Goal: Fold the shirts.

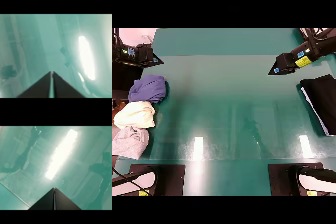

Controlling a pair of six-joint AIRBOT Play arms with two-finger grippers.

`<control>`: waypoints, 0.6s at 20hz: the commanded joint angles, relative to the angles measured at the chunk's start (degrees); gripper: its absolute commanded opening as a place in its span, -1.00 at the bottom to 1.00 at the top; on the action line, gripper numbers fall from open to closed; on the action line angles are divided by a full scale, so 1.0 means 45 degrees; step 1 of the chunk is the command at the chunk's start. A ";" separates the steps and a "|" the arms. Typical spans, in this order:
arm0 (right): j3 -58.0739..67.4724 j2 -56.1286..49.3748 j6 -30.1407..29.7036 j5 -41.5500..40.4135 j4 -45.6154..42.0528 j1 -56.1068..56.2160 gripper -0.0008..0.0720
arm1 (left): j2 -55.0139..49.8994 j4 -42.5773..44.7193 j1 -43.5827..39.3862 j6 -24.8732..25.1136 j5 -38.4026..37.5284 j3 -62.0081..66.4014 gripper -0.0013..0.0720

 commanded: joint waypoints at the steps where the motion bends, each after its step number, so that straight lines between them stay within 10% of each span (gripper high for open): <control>1: 0.0005 0.0000 0.0005 0.0010 0.0000 0.0005 -0.92 | -0.0083 0.2929 0.0005 -0.0641 0.0719 -0.0019 0.54; 5: 0.0005 0.0000 0.0005 0.0005 0.0005 0.0010 -0.92 | -0.0709 0.7465 0.0049 -0.1855 0.1287 -0.0981 0.54; 12: 0.0005 0.0000 0.0010 0.0010 0.0000 0.0010 -0.92 | -0.3206 0.7849 0.0865 -0.2346 0.2458 -0.2200 0.54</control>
